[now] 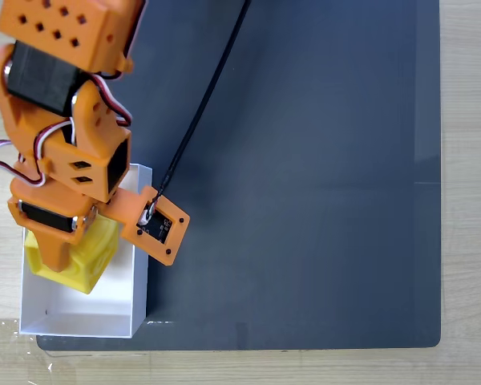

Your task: Grasp a yellow block and put it in the box

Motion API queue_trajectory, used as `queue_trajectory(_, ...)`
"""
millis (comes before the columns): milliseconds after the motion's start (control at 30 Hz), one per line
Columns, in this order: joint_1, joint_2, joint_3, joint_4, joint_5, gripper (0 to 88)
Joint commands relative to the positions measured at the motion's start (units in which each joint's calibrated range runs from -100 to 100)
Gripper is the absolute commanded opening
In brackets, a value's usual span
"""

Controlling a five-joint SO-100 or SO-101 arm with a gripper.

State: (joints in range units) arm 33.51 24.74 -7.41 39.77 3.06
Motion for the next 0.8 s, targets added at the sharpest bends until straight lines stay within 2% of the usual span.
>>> queue_trajectory(0,-0.6,-1.1,-3.5,0.1,0.3,26.2)
queue_trajectory(133,-1.0,-1.1,-3.2,0.1,0.5,40.8)
queue_trajectory(267,-1.4,-1.9,-2.4,0.2,2.8,46.9)
queue_trajectory(600,-3.0,-12.7,-2.2,2.0,2.4,46.0)
queue_trajectory(667,-4.1,-18.0,-2.2,6.1,0.4,41.9)
queue_trajectory(767,-5.7,-27.4,-2.1,13.4,-4.1,29.3)
